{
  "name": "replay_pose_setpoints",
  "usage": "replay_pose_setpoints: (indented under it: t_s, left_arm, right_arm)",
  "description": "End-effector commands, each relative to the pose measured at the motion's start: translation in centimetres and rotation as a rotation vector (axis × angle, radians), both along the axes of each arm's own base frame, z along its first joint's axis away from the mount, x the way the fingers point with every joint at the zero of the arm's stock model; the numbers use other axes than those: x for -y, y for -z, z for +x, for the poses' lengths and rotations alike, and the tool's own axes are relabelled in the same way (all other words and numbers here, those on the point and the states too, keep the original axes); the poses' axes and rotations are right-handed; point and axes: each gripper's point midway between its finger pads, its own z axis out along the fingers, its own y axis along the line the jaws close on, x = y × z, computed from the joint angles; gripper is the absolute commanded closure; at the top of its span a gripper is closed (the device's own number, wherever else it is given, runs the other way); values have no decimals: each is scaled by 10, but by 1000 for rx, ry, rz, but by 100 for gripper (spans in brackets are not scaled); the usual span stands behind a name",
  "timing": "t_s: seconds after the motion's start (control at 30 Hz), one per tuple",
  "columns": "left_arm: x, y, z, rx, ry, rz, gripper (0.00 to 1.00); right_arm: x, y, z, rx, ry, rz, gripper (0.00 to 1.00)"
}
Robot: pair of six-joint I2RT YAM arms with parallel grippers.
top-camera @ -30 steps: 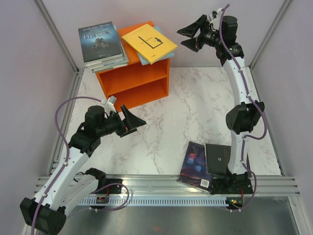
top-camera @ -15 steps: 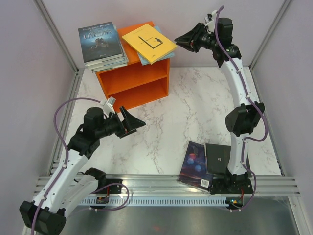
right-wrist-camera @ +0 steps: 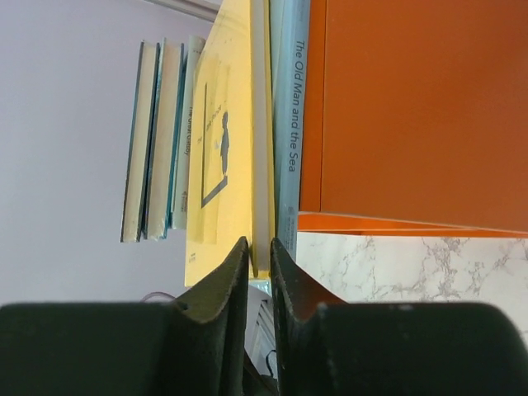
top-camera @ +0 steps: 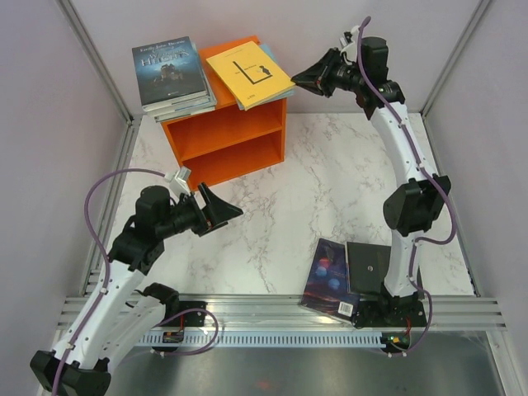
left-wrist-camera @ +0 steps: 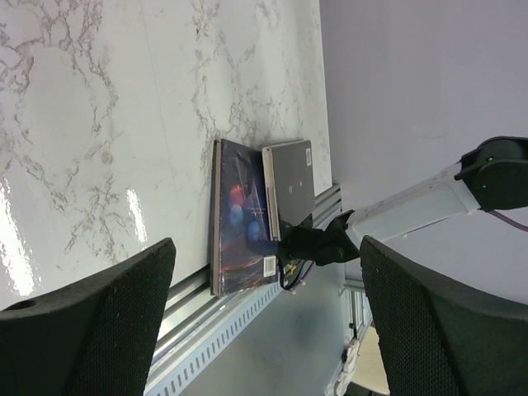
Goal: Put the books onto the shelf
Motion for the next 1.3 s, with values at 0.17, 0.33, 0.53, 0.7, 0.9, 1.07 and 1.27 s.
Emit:
replay_pose_setpoints:
  t_s: [0.17,0.33,0.53,0.7,0.9,1.07,1.27]
  left_arm:
    - [-2,1,-1,-3,2,15,6]
    - [8,7,1,5,89,64,7]
    - [44,57,-12,-102,270,183,5]
    - [93,107,-46,-212,502,226,2]
    - [127,153,-68,-313,645,180,1]
    - [150,189,-89,-368,725,203,1]
    - [182,210,-109,-420,739,182,2]
  right_arm:
    - [81,-10,-5,35,215,-168,52]
    - [161,40,-36,-133,427,-438,39]
    - [203,164,-136,-492,489,-703,36]
    - [213,227,-219,-671,457,-792,36]
    - [211,265,-277,-786,406,-810,36]
    - [206,288,-313,-853,362,-806,37]
    - [206,310,-346,-896,341,-821,38]
